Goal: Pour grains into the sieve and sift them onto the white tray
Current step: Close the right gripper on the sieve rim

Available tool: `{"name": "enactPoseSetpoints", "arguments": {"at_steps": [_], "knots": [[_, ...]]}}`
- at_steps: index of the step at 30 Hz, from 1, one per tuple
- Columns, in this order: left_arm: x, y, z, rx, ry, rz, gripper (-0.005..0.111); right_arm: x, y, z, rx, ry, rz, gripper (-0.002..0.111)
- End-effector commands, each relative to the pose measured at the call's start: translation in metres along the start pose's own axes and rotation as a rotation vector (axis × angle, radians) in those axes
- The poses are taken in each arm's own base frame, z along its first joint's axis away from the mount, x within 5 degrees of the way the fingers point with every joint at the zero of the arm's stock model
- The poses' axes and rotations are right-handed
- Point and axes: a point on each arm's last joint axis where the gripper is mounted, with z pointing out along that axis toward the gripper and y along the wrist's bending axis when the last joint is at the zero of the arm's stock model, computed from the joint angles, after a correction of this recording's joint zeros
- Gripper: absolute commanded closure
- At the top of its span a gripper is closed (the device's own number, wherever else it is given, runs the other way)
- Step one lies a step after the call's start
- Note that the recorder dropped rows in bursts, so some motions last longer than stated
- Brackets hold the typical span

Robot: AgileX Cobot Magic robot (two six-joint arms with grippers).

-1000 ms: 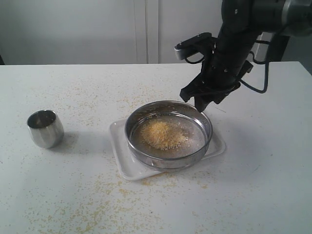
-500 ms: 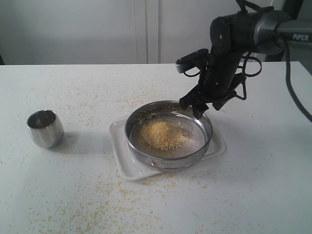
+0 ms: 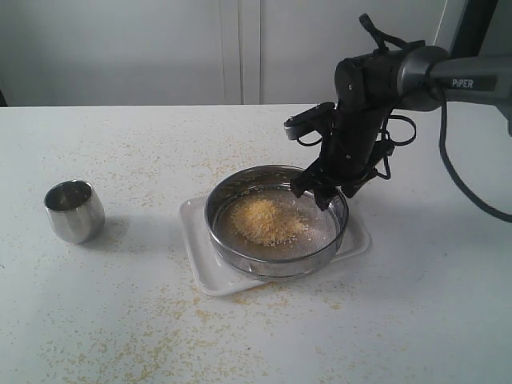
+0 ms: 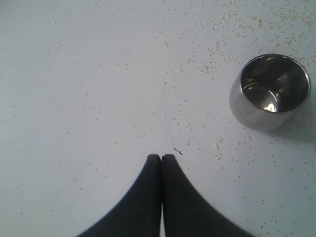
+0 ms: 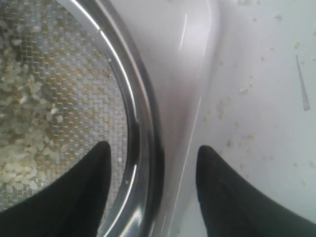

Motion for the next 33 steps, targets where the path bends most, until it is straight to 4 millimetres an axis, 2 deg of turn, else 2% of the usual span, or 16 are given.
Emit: {"name": "enactPoseSetpoints", "arguments": {"at_steps": [1,4,12,22,33], "knots": [[0.002,0.001,0.000,-0.007,0.005,0.000,0.106,0.001,-0.003,0.008,0.005,0.011,0.004,0.059],[0.002,0.001,0.000,-0.007,0.005,0.000,0.106,0.001,-0.003,0.009,0.004,0.013,0.004,0.067],[0.002,0.001,0.000,-0.007,0.005,0.000,0.106,-0.001,-0.003,0.009,0.007,-0.005,0.004,0.108],[0.002,0.001,0.000,-0.007,0.005,0.000,0.106,-0.001,-0.002,0.007,-0.010,-0.010,0.018,0.108],[0.002,0.001,0.000,-0.007,0.005,0.000,0.106,-0.006,0.005,-0.027,-0.087,-0.090,0.030,0.108]]}}
